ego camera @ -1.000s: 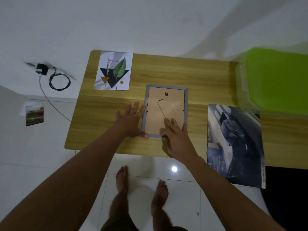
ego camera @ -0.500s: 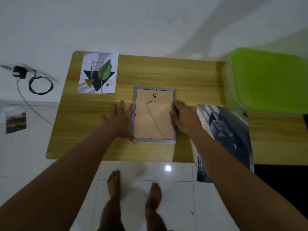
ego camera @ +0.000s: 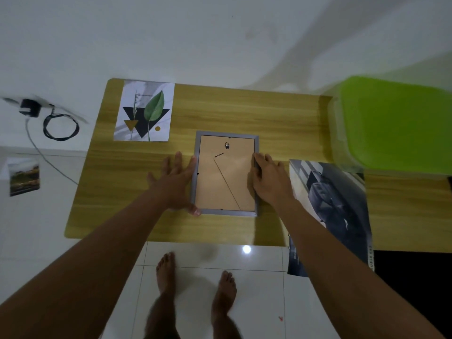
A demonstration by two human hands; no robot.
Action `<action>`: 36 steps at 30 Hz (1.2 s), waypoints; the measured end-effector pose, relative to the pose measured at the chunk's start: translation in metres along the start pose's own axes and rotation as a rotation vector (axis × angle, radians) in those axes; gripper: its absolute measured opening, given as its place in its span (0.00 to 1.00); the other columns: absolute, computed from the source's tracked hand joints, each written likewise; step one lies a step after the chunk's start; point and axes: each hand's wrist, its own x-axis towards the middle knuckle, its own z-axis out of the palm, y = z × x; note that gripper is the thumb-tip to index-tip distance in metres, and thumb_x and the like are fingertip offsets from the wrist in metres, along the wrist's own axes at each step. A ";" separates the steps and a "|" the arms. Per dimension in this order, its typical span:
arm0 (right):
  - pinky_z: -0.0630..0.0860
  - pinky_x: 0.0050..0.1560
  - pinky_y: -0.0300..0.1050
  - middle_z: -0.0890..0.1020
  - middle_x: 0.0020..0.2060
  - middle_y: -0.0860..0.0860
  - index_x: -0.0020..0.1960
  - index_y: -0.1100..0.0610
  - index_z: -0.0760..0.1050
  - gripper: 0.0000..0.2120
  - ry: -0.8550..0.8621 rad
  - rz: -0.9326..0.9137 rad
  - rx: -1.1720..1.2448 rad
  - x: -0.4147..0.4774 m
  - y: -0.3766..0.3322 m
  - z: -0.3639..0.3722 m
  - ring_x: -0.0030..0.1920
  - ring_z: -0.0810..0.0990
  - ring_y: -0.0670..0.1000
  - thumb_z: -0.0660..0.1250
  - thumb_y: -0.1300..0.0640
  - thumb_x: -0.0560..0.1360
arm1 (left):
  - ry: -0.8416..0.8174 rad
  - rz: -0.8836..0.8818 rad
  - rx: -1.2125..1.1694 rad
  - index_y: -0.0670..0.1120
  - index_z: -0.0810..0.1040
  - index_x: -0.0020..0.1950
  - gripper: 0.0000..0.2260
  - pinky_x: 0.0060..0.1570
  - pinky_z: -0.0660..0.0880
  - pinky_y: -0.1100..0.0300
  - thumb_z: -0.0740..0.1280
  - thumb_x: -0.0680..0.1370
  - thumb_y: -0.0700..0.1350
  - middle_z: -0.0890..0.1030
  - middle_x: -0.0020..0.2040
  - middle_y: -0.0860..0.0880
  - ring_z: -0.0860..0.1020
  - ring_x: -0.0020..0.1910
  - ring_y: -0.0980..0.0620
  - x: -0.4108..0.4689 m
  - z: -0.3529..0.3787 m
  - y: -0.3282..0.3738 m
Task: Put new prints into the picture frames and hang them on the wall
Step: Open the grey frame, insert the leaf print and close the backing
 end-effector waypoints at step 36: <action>0.67 0.51 0.53 0.77 0.51 0.52 0.57 0.52 0.79 0.12 0.130 -0.222 -0.085 0.108 -0.024 -0.004 0.55 0.74 0.57 0.61 0.48 0.81 | 0.011 0.016 -0.027 0.62 0.24 0.72 0.66 0.64 0.38 0.24 0.76 0.57 0.68 0.21 0.72 0.50 0.23 0.70 0.42 0.004 0.006 -0.005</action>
